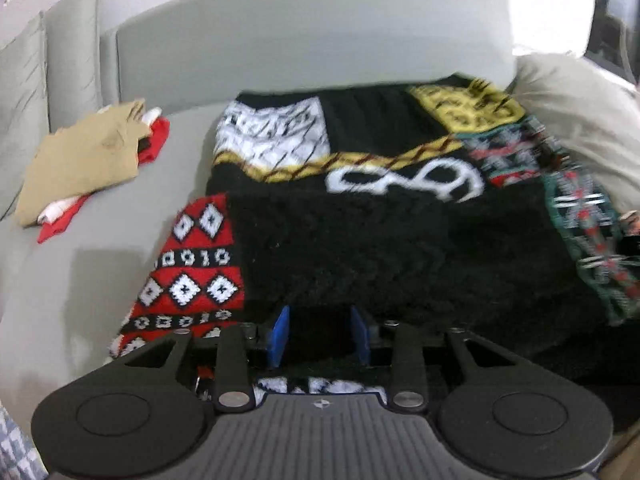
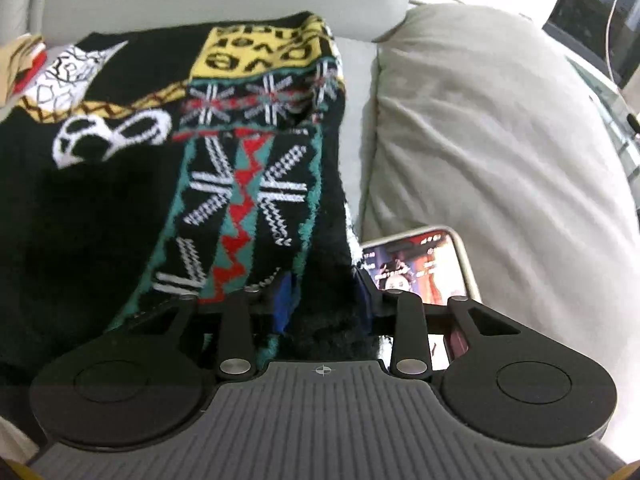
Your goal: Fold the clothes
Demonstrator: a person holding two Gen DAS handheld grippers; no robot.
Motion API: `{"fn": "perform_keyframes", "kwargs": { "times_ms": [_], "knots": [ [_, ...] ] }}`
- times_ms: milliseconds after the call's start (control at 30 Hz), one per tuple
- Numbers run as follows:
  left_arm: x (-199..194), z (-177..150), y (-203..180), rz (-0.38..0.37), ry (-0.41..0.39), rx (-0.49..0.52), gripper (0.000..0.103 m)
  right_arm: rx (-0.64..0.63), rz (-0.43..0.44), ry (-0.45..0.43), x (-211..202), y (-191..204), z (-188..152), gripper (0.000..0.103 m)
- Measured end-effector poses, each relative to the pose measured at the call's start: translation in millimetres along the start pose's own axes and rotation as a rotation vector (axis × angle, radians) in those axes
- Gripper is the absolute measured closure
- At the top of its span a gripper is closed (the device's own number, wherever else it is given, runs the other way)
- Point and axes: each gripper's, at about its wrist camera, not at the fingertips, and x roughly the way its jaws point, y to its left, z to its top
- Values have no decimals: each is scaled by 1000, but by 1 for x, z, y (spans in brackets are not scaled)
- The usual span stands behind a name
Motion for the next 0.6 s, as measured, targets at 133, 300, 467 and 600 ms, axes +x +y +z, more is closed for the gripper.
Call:
{"fn": "perform_keyframes", "kwargs": {
  "times_ms": [133, 300, 467, 600],
  "knots": [
    [-12, -11, -18, -93, -30, 26, 70, 108, 106, -46, -33, 0, -4, 68],
    [13, -27, -47, -140, 92, 44, 66, 111, 260, -74, -55, 24, -14, 55],
    [-16, -19, -39, -155, 78, 29, 67, 7, 268, 23, -31, 46, -29, 51],
    [-71, -13, -16, -167, -40, 11, 58, 129, 376, -59, -80, 14, -21, 50]
  ]
}}
